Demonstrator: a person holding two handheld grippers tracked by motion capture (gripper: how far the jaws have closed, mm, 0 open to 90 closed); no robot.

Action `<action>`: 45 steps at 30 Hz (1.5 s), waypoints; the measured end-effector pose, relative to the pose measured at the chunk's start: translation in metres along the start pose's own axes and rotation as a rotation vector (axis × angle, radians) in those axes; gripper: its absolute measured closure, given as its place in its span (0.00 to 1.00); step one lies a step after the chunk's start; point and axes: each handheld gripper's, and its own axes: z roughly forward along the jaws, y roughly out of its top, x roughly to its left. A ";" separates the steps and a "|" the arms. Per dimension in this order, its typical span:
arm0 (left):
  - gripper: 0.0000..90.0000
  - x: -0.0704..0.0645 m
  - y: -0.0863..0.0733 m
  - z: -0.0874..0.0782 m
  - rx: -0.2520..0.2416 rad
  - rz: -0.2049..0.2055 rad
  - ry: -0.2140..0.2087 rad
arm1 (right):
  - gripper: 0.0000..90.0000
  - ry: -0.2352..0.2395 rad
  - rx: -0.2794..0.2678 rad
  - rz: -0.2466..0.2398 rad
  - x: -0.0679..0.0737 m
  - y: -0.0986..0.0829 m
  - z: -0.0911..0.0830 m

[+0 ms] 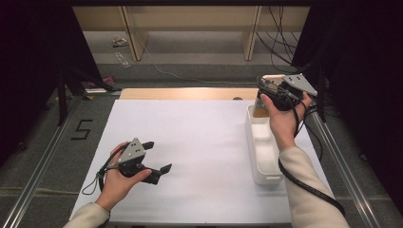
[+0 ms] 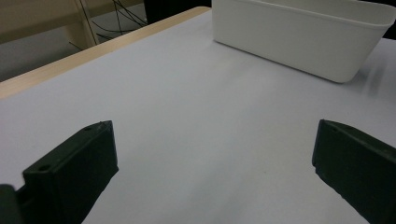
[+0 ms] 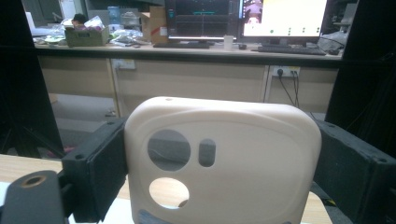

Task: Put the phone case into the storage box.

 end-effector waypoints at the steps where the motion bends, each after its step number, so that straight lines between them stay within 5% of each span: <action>1: 0.00 0.000 0.000 0.000 0.000 0.000 0.000 | 0.13 -0.001 0.001 0.001 0.000 0.000 0.001; 45: 0.00 0.000 0.000 0.000 -0.003 -0.001 -0.004 | 0.13 -0.024 0.032 0.002 -0.004 -0.001 0.021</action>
